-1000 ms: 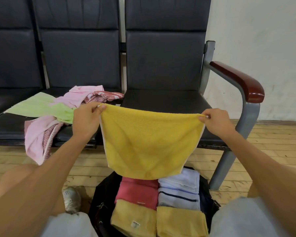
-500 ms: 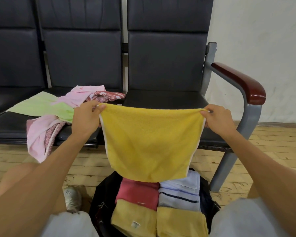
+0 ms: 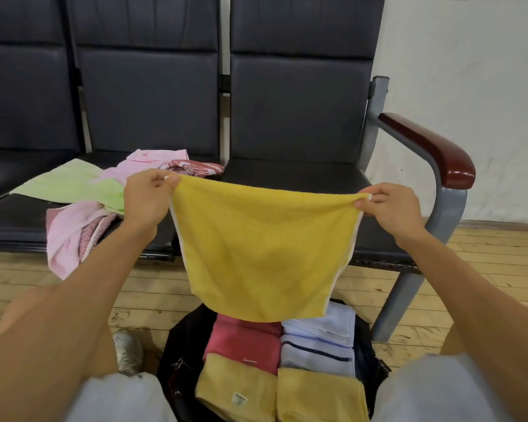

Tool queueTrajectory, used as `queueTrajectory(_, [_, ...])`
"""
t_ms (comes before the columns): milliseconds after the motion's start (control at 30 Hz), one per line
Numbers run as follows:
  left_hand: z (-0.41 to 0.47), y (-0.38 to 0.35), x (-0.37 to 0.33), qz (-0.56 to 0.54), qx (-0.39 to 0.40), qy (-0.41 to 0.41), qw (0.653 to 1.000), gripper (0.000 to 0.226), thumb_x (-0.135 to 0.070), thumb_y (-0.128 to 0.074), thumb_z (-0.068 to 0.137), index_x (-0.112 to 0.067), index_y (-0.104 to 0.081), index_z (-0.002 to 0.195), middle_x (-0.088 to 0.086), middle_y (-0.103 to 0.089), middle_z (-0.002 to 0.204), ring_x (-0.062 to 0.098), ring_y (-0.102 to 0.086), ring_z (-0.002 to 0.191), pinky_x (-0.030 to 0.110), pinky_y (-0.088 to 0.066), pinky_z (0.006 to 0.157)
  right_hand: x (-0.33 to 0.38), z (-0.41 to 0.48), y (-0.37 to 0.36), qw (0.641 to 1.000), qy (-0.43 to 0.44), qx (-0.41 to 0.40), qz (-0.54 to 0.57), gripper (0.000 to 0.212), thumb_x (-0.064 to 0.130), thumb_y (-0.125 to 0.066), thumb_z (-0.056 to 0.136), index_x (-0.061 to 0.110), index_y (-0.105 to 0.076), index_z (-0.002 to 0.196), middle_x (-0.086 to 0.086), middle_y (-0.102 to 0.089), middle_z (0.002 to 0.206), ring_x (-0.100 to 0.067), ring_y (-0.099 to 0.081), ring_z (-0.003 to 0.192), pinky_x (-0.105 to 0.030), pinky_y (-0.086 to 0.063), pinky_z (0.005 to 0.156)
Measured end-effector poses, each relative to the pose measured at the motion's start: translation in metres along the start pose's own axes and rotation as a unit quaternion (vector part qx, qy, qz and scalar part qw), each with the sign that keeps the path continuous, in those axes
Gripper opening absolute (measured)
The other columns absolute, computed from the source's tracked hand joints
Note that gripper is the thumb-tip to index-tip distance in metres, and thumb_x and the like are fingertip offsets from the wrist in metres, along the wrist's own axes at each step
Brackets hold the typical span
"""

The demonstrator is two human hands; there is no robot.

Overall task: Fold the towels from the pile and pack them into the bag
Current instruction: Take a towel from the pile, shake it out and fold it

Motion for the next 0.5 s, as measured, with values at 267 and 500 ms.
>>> queueTrajectory(267, [-0.006,0.004,-0.010,0.004,-0.098,-0.072,0.993,0.018,-0.019,-0.057,0.095,-0.009,-0.069,0.104,-0.001,-0.066,0.098,0.011,-0.058,0.090,0.022,-0.043,0.080,0.009,-0.009,-0.008,0.988,0.115,-0.077,-0.075,0.008,0.016,-0.070,0.088,0.015,-0.073,0.096,0.006,-0.067,0.087,0.003,-0.058,0.073,-0.006,-0.046,0.073])
queueTrajectory(500, [-0.014,-0.008,-0.005,0.048,-0.065,-0.100,0.992,0.017,-0.018,-0.058,0.094,-0.007,-0.069,0.101,0.001,-0.063,0.100,0.017,-0.056,0.095,0.031,-0.043,0.086,0.001,-0.009,-0.015,0.986,0.077,-0.041,-0.141,0.006,0.017,-0.062,0.095,0.013,-0.060,0.091,0.005,-0.050,0.087,-0.012,-0.049,0.083,-0.025,-0.040,0.072])
Point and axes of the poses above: each hand's wrist, its own z-axis towards the middle knuckle, its own y-axis out of the back of the hand, x = y × z, the point moved 3 cm from there along z, towards the middle knuckle
